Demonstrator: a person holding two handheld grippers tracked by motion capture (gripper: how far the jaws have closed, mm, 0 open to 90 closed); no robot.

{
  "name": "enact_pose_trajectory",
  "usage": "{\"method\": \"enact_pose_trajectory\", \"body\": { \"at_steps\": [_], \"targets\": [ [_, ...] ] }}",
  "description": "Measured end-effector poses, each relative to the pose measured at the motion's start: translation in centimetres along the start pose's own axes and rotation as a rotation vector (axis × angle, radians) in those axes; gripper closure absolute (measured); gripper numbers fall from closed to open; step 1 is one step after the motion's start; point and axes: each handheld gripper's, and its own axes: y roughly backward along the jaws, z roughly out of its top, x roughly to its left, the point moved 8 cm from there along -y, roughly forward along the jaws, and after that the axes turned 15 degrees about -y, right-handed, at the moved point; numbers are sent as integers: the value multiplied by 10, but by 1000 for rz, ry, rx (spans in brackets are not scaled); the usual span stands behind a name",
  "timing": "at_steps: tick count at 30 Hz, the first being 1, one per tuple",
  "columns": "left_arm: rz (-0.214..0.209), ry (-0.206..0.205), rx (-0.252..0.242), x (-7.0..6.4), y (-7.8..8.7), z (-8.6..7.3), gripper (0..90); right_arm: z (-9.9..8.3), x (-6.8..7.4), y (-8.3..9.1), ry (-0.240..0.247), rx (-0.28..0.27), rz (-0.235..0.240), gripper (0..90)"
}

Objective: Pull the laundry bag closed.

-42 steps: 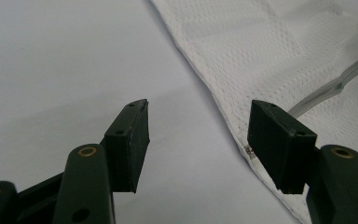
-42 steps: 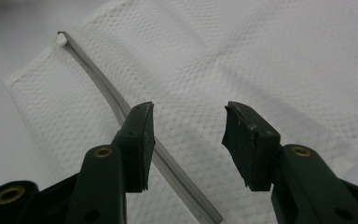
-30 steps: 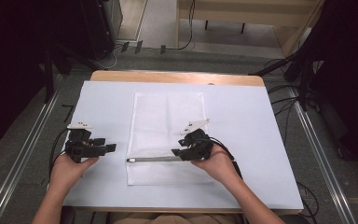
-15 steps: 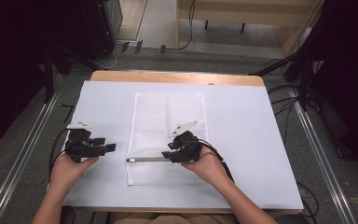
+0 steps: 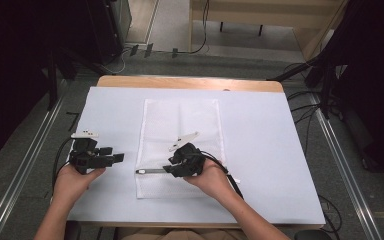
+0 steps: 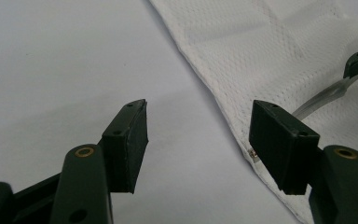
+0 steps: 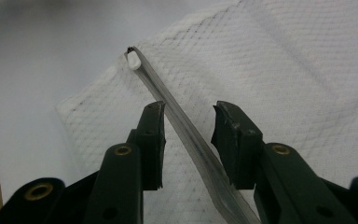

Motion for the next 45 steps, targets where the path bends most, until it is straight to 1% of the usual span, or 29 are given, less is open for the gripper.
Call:
{"method": "enact_pose_trajectory", "body": {
  "at_steps": [4,6,11,13,17,21,26,29,30,33,36,37,38,45],
  "targets": [
    [0,-4,2,0,0,0,380,1,4,-3,-5,4,11,657],
    [0,-9,6,0,-1,0,382,2,6,-5,-11,2,24,658],
    [-1,-7,2,0,-1,0,382,3,11,-11,-5,14,26,674],
    [-1,-7,-2,0,-1,0,381,3,14,-15,8,20,31,681],
    [-1,-10,3,-1,-1,0,381,3,20,-20,12,30,38,703],
    [-2,-10,-1,-1,-2,1,380,4,22,-26,21,30,38,705],
    [-1,-10,0,-1,-2,1,380,4,28,-33,10,41,61,733],
    [-3,-10,1,-1,-2,1,379,4,30,-35,9,42,67,742],
    [-3,-9,1,-1,-2,0,379,4,32,-38,11,48,76,751],
    [-2,-8,0,-1,-2,1,379,3,36,-41,16,62,79,759],
    [-1,-10,0,-1,-2,1,379,3,37,-47,25,63,84,763],
    [-2,-9,1,-1,-1,1,379,2,38,-49,14,68,84,764],
    [-3,-9,1,0,-1,1,379,1,38,-51,12,73,85,766],
    [-5,-10,2,-1,-2,1,379,1,42,-60,15,81,85,771]
  ]
}}
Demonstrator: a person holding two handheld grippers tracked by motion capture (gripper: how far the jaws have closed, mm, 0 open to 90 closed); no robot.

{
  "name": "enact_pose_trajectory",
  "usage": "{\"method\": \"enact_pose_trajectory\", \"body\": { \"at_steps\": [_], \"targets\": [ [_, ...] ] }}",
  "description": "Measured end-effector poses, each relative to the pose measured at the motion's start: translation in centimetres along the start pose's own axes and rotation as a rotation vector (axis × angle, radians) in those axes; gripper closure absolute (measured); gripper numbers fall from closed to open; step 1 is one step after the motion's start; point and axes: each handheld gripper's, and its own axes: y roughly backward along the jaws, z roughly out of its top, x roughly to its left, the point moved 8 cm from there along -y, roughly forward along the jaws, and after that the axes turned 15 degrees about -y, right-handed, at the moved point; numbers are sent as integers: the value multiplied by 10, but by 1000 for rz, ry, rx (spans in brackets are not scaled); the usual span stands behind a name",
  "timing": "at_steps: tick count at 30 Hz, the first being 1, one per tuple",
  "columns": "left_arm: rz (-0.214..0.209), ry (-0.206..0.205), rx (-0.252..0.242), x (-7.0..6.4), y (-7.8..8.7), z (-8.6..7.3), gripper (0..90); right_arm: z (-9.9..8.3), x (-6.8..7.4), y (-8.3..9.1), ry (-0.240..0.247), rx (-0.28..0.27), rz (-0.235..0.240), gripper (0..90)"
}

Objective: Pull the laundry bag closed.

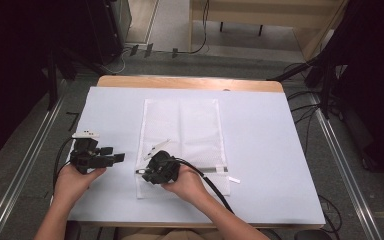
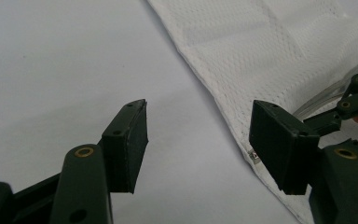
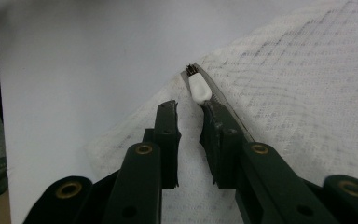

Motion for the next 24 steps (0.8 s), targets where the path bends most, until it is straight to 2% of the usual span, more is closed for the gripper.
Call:
{"method": "enact_pose_trajectory", "body": {
  "at_steps": [10,14,17,24],
  "targets": [
    [1,0,-3,0,0,0,379,6,-3,-4,-35,-10,-10,767],
    [1,1,-3,1,1,0,379,5,-5,-4,-33,-3,-13,759],
    [0,-2,0,0,1,0,379,6,-2,-5,-40,-7,10,761],
    [-5,12,-4,0,2,-1,403,13,4,-13,-37,-8,24,789]
  ]
}}
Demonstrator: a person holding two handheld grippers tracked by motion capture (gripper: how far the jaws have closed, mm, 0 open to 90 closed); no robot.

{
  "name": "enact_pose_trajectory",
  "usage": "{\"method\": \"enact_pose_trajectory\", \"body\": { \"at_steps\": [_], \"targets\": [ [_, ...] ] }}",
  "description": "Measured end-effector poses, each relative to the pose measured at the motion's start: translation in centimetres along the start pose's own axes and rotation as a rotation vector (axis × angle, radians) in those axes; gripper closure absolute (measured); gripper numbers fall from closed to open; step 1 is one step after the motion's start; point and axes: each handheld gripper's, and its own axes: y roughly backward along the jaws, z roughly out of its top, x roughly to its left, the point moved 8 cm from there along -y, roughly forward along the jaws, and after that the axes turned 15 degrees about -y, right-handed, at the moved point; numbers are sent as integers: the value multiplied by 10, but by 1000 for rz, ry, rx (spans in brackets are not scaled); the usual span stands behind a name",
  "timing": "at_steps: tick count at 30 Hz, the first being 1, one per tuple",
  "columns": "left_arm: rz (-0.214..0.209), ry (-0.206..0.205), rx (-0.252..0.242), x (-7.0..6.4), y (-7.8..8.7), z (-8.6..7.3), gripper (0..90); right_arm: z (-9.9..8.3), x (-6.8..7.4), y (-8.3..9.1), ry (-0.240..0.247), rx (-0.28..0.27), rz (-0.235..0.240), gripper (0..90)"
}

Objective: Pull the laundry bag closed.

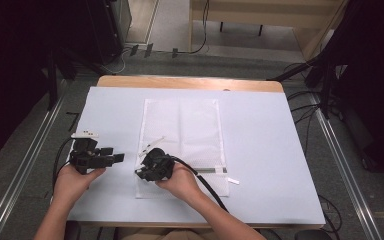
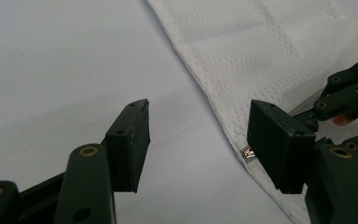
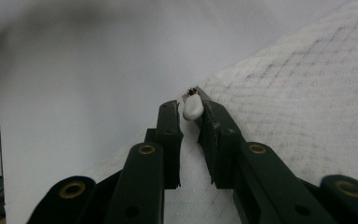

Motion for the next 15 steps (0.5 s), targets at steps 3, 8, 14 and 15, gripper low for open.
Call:
{"method": "enact_pose_trajectory", "body": {
  "at_steps": [3,8,14,15],
  "targets": [
    [1,3,2,1,1,-2,404,2,1,-4,-5,4,-2,808],
    [-4,2,-11,3,2,-3,412,7,1,-8,-11,2,-5,831],
    [-18,1,-25,2,3,-3,426,9,-3,-9,16,8,-20,876],
    [-24,-7,-26,1,3,-3,429,9,-3,-8,21,7,-23,876]
  ]
}}
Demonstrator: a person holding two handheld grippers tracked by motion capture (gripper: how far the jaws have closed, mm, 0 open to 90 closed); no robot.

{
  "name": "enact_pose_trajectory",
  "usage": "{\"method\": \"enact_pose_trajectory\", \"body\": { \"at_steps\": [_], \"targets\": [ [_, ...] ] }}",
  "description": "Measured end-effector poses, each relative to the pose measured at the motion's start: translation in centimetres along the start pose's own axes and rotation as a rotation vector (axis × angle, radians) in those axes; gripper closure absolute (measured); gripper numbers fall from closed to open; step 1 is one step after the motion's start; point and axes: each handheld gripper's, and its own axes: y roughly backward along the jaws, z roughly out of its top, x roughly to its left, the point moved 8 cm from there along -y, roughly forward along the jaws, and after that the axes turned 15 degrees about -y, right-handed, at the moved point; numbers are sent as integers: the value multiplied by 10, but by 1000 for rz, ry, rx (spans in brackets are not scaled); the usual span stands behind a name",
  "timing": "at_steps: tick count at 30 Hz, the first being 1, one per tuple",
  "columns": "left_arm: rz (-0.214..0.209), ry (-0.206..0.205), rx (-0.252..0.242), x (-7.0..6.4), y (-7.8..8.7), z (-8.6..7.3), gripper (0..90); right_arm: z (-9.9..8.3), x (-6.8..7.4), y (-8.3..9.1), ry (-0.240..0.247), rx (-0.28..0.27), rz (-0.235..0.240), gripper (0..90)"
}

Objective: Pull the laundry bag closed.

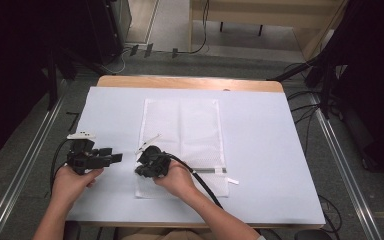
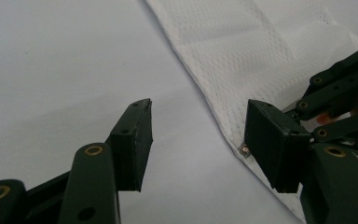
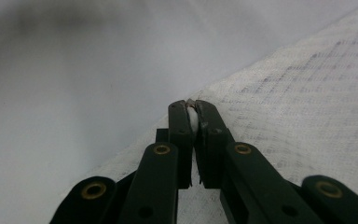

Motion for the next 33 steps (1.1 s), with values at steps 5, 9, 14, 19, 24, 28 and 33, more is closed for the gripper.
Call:
{"method": "enact_pose_trajectory", "body": {
  "at_steps": [5,9,14,19,24,28,33],
  "targets": [
    [-6,-49,-8,-5,-1,1,451,6,0,7,8,-20,14,876],
    [-38,-69,-4,-11,-2,2,461,14,1,18,19,-49,13,876],
    [-68,-64,-5,-16,-5,3,457,20,-1,26,28,-62,2,876],
    [-82,-93,18,-23,-9,3,456,26,-3,28,11,-81,5,876],
    [-112,-91,22,-29,-13,3,457,32,-2,30,37,-81,-10,876],
    [-125,-115,50,-36,-19,2,458,38,-2,34,15,-92,9,876],
    [-136,-138,79,-42,-28,1,466,40,-1,40,18,-101,21,876]
  ]
}}
